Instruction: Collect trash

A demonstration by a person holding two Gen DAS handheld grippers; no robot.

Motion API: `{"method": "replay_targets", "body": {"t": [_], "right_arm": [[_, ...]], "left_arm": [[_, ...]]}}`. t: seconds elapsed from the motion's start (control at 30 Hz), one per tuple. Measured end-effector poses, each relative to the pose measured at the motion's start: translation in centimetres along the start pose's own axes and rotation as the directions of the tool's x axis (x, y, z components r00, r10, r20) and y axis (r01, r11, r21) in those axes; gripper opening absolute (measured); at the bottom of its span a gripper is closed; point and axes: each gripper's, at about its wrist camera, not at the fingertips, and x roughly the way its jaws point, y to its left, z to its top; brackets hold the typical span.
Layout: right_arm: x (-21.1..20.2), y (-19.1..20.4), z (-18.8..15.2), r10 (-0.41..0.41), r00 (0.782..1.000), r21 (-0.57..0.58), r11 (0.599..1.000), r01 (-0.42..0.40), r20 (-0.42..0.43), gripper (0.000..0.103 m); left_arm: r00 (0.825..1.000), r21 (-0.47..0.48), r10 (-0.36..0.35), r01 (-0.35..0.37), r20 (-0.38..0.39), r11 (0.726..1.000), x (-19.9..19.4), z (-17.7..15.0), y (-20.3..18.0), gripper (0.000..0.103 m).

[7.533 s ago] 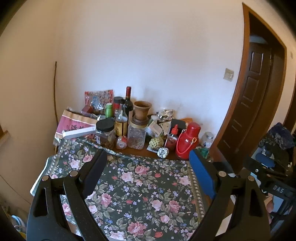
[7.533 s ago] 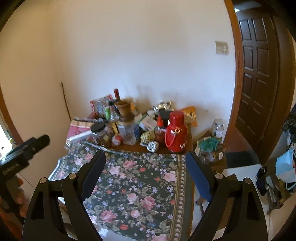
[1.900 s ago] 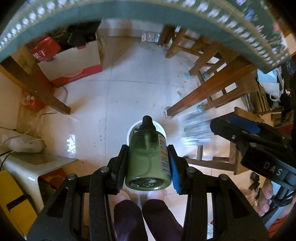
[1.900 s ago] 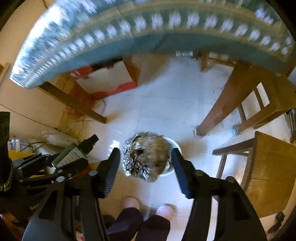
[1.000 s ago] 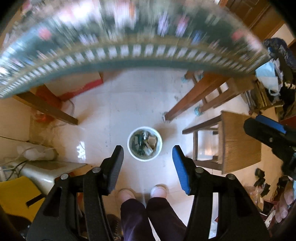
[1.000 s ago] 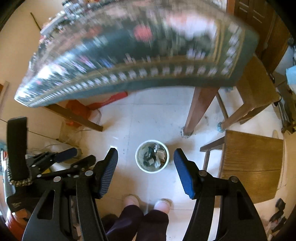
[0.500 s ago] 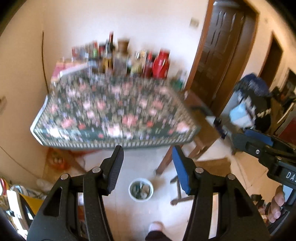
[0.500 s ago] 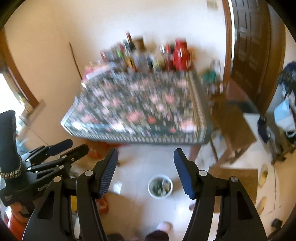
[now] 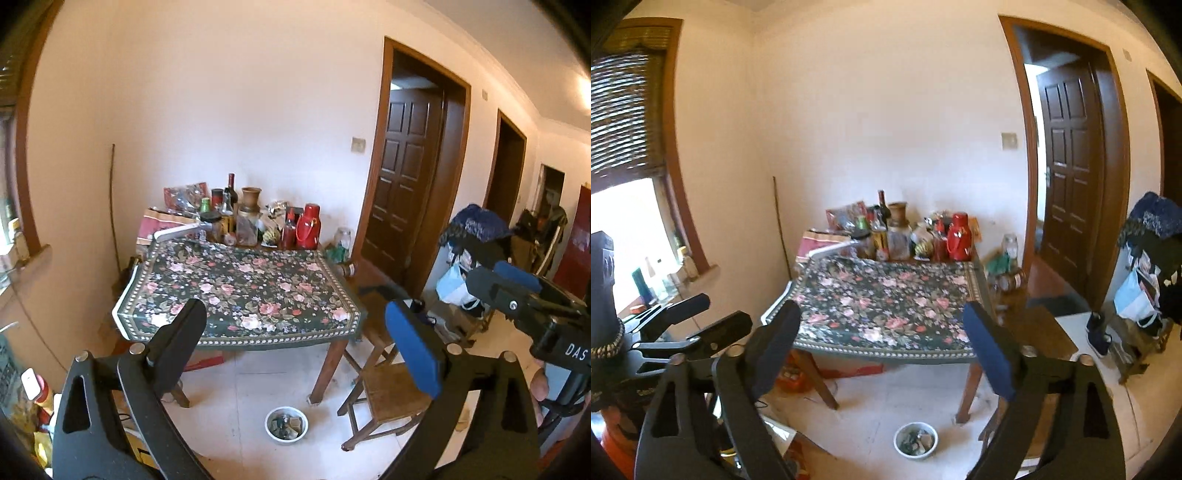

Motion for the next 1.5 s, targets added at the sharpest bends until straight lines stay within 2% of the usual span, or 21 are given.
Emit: {"method": "replay_targets", "body": {"t": [0.07,0.33,0.77,1.5], "right_arm": [[-0.7,0.9,-0.3,-0.012,1.0,-0.018,1.0,0.013,0.018,0.098],[-2.9,2.9,-0.9,-0.033,0.999,-0.056,0.998,0.034,0.023,0.099],[-4.9,3.5,-1.6,-0.033,0.999,-0.049,0.998,0.034,0.019,0.099],[-5.6,2.3,-1.5,-0.041,0.999,-0.032,0.999,0.041,-0.001,0.099]], "left_arm": [[1.0,0.0,0.005,-0.005,0.005,1.0,-1.4,-0.3,0.4,0.098],[0.999,0.005,0.015,-0.015,0.03,1.0,-4.6,-1.3,0.9,0.098],[0.999,0.034,0.007,-0.008,0.04,0.999,-5.3,-1.7,0.3,0.099],[0.999,0.039,-0.016,0.015,0.028,0.999,-5.0,-1.6,-1.0,0.101]]}}
